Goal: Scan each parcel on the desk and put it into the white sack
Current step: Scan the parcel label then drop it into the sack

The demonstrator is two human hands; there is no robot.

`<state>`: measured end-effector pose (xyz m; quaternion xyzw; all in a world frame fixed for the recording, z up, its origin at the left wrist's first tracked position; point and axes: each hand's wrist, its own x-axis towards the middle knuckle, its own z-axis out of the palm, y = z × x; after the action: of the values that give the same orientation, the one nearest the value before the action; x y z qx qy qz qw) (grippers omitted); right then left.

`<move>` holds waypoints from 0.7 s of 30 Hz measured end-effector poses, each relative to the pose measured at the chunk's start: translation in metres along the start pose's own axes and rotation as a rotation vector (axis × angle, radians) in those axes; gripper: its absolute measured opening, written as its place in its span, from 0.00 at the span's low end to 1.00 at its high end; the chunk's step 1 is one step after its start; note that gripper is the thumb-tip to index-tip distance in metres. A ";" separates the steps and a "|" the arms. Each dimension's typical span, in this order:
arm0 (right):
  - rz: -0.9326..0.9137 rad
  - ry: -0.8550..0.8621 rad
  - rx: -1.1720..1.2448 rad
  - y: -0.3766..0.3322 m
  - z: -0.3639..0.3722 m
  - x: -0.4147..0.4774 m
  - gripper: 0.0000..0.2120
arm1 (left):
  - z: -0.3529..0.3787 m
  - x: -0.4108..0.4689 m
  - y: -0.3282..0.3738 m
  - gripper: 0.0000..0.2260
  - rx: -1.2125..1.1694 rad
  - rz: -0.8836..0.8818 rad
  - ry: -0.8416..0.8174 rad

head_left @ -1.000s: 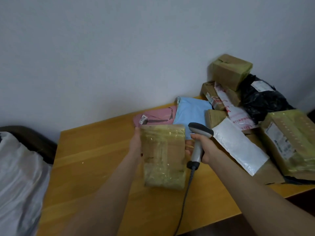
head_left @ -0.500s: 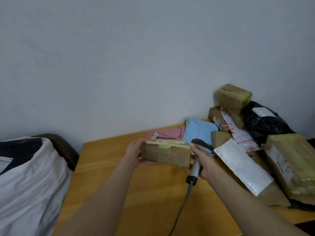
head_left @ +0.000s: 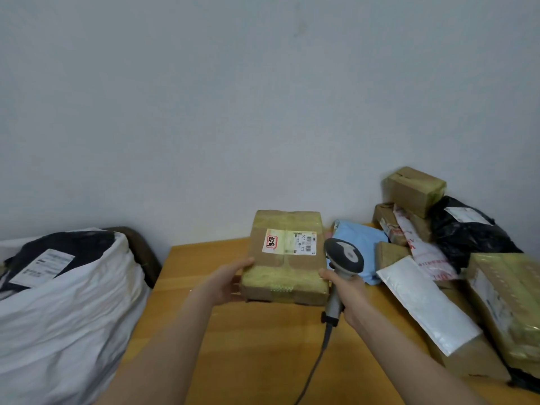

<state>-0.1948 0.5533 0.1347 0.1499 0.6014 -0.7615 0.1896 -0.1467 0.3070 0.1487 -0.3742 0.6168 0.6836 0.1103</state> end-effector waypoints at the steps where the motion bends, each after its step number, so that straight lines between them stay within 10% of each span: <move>1: -0.011 0.008 -0.004 0.002 0.003 -0.001 0.10 | -0.003 -0.002 -0.003 0.19 -0.028 -0.020 -0.022; 14: 0.084 0.058 -0.036 0.063 0.084 0.020 0.19 | -0.066 0.044 -0.038 0.21 -0.474 -0.100 0.196; 21: 0.178 0.086 -0.126 0.114 0.162 0.046 0.16 | -0.115 0.090 -0.066 0.21 -0.011 -0.274 -0.041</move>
<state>-0.1817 0.3674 0.0533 0.2229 0.6401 -0.6952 0.2393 -0.1256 0.1864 0.0455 -0.4416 0.5540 0.6729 0.2130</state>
